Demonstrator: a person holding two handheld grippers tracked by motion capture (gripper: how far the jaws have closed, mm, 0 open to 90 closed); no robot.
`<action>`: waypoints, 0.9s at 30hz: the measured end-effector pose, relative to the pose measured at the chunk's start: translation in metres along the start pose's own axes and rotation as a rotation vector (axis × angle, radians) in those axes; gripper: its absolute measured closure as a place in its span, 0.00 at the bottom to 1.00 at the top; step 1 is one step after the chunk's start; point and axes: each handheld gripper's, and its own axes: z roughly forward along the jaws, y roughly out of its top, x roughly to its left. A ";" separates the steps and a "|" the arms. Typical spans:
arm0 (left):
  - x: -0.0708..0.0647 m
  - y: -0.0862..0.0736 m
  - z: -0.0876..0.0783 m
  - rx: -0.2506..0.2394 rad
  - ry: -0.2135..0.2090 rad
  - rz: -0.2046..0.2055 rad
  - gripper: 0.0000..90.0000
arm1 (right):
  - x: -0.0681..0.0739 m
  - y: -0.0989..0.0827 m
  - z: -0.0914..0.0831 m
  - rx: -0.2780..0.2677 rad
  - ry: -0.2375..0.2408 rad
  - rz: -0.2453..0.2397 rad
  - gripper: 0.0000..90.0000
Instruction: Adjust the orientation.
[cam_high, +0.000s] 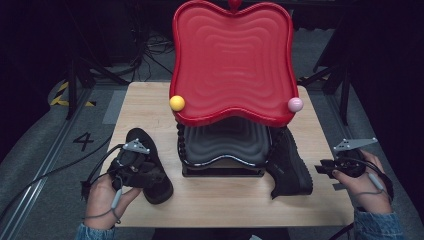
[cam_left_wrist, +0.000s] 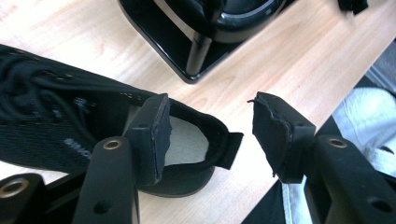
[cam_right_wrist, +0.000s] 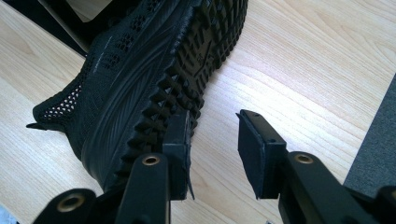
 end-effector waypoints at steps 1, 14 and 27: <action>0.000 0.000 0.003 0.017 0.009 0.000 0.52 | 0.000 0.000 0.000 -0.001 0.000 0.000 0.72; 0.007 -0.004 0.039 0.129 0.004 -0.038 0.54 | 0.000 0.000 0.001 0.004 0.000 -0.006 0.72; 0.008 -0.005 0.061 0.183 0.012 -0.031 0.69 | 0.000 0.000 0.005 0.010 0.005 -0.017 0.71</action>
